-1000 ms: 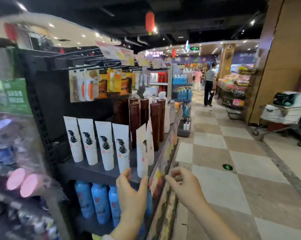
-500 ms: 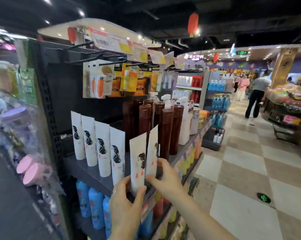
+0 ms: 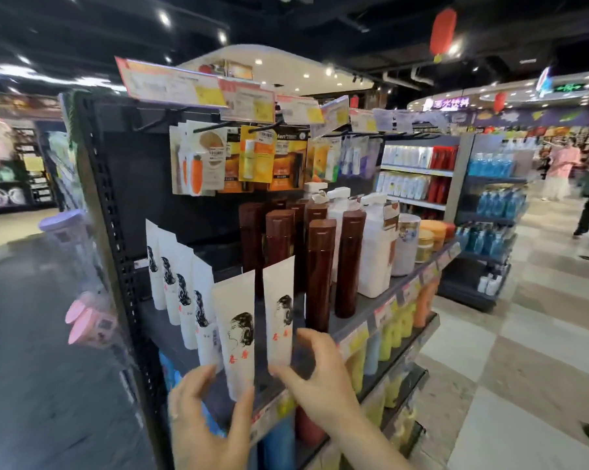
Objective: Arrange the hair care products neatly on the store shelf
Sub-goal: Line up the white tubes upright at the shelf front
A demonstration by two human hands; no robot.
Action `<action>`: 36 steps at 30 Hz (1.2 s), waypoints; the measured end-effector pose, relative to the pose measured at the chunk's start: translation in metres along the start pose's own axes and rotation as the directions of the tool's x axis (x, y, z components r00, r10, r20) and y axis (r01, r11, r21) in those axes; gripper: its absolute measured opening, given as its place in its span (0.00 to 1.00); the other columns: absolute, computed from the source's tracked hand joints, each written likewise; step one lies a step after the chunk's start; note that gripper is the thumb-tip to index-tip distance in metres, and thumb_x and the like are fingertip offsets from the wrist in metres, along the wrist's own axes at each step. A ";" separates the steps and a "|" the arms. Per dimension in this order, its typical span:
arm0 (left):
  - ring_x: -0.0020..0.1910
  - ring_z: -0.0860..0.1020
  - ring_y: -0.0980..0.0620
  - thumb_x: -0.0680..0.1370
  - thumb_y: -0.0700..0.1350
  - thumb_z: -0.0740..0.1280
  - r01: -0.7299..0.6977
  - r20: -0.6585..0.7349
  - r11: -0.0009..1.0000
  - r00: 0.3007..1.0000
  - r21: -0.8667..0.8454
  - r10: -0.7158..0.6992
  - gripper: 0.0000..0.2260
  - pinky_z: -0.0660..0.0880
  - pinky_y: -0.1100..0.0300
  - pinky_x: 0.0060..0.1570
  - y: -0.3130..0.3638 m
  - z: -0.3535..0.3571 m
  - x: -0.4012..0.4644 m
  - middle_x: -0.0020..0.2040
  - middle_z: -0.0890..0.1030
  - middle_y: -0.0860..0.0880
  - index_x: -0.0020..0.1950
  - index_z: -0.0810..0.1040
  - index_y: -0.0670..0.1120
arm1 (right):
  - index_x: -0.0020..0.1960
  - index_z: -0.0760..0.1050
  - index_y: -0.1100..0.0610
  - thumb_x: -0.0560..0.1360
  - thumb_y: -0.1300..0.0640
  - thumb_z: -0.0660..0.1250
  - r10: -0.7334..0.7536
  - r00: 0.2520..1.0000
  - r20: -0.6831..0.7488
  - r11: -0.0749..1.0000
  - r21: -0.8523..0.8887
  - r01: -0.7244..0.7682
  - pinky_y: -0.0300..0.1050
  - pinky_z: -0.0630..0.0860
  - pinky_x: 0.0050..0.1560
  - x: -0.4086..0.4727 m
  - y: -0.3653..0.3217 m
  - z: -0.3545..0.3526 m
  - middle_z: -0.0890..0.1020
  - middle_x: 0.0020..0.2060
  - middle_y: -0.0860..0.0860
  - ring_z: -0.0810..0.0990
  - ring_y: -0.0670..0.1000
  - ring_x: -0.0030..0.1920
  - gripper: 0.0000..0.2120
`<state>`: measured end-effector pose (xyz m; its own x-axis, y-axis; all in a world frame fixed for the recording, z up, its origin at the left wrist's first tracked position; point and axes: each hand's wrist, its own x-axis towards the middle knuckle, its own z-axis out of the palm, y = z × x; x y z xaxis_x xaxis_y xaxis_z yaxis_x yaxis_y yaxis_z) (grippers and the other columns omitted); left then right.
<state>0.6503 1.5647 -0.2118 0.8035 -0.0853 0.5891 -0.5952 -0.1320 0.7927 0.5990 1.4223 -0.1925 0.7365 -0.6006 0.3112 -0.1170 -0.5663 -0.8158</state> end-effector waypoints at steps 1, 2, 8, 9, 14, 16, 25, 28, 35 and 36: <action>0.51 0.75 0.53 0.61 0.58 0.71 -0.016 0.008 1.000 1.000 -0.017 0.016 0.23 0.69 0.61 0.55 0.007 0.004 -0.006 0.49 0.72 0.51 0.53 0.75 0.54 | 0.61 0.69 0.48 0.69 0.48 0.72 -0.024 1.000 -0.005 1.000 0.007 0.024 0.26 0.66 0.57 0.001 0.007 -0.011 0.73 0.55 0.43 0.71 0.40 0.58 0.23; 0.50 0.75 0.61 0.59 0.64 0.71 0.004 0.060 0.999 0.998 -0.053 -0.001 0.21 0.70 0.58 0.57 0.014 0.013 -0.011 0.48 0.73 0.51 0.49 0.76 0.62 | 0.60 0.70 0.48 0.71 0.50 0.71 -0.044 0.999 -0.026 0.999 0.005 0.044 0.24 0.65 0.55 0.003 0.017 -0.025 0.73 0.55 0.43 0.71 0.40 0.58 0.20; 0.67 0.63 0.61 0.69 0.53 0.67 0.008 0.215 0.998 0.976 0.061 -0.021 0.28 0.61 0.61 0.67 0.066 0.106 -0.035 0.67 0.65 0.57 0.65 0.59 0.59 | 0.64 0.68 0.55 0.73 0.53 0.69 0.007 0.999 -0.052 1.000 0.011 -0.006 0.36 0.65 0.57 0.058 0.067 -0.100 0.73 0.58 0.49 0.71 0.50 0.63 0.22; 0.68 0.61 0.59 0.71 0.51 0.68 0.028 0.196 0.998 0.980 0.061 -0.039 0.30 0.58 0.62 0.68 0.071 0.119 -0.029 0.69 0.63 0.54 0.69 0.57 0.54 | 0.67 0.65 0.56 0.73 0.51 0.69 -0.001 1.000 -0.009 1.000 -0.024 0.001 0.36 0.64 0.59 0.068 0.067 -0.105 0.71 0.61 0.49 0.69 0.50 0.65 0.26; 0.74 0.54 0.50 0.73 0.46 0.69 0.262 0.079 0.951 0.958 0.166 -0.277 0.38 0.50 0.64 0.69 0.081 0.163 0.007 0.75 0.55 0.44 0.75 0.48 0.41 | 0.75 0.50 0.58 0.69 0.48 0.72 -0.034 0.989 0.145 0.999 -0.033 0.040 0.47 0.61 0.70 0.111 0.062 -0.104 0.60 0.74 0.53 0.60 0.52 0.73 0.44; 0.74 0.55 0.47 0.72 0.47 0.71 0.320 0.053 0.929 0.941 0.188 -0.335 0.41 0.53 0.57 0.71 0.080 0.174 0.018 0.74 0.56 0.42 0.74 0.48 0.40 | 0.75 0.48 0.58 0.68 0.47 0.73 -0.005 0.989 0.150 1.000 -0.018 0.008 0.50 0.62 0.71 0.120 0.063 -0.093 0.61 0.74 0.55 0.61 0.54 0.73 0.47; 0.59 0.74 0.45 0.72 0.44 0.70 0.408 -0.025 0.871 0.908 0.275 -0.418 0.26 0.71 0.53 0.57 0.062 0.187 0.035 0.61 0.75 0.43 0.66 0.64 0.41 | 0.66 0.61 0.58 0.70 0.50 0.70 0.022 0.994 0.112 0.990 -0.140 -0.006 0.50 0.72 0.61 0.126 0.080 -0.083 0.76 0.61 0.55 0.76 0.56 0.62 0.30; 0.57 0.76 0.45 0.73 0.44 0.69 0.396 -0.003 0.872 0.911 0.289 -0.412 0.24 0.72 0.55 0.55 0.060 0.186 0.035 0.59 0.77 0.44 0.65 0.64 0.42 | 0.67 0.60 0.58 0.71 0.50 0.70 0.018 0.991 0.134 0.991 -0.137 0.001 0.49 0.72 0.62 0.126 0.082 -0.084 0.76 0.62 0.55 0.75 0.56 0.62 0.31; 0.59 0.75 0.46 0.72 0.44 0.70 0.400 0.013 0.869 0.907 0.290 -0.422 0.26 0.73 0.53 0.58 0.061 0.182 0.032 0.60 0.76 0.44 0.66 0.63 0.42 | 0.68 0.60 0.57 0.70 0.51 0.70 0.020 0.989 0.146 0.993 -0.115 -0.004 0.47 0.72 0.62 0.122 0.081 -0.088 0.74 0.63 0.53 0.74 0.54 0.63 0.32; 0.60 0.74 0.46 0.72 0.44 0.71 0.392 0.003 0.880 0.913 0.270 -0.408 0.28 0.72 0.52 0.59 0.058 0.183 0.032 0.61 0.75 0.44 0.67 0.63 0.42 | 0.69 0.59 0.56 0.70 0.51 0.71 0.000 0.989 0.151 0.996 -0.091 0.014 0.46 0.71 0.63 0.122 0.085 -0.088 0.74 0.64 0.53 0.73 0.53 0.64 0.33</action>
<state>0.6434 1.3736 -0.1756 0.9764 -0.0272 0.2142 -0.2059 -0.4157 0.8859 0.6199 1.2516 -0.1807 0.8287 -0.5084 0.2340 -0.1670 -0.6237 -0.7636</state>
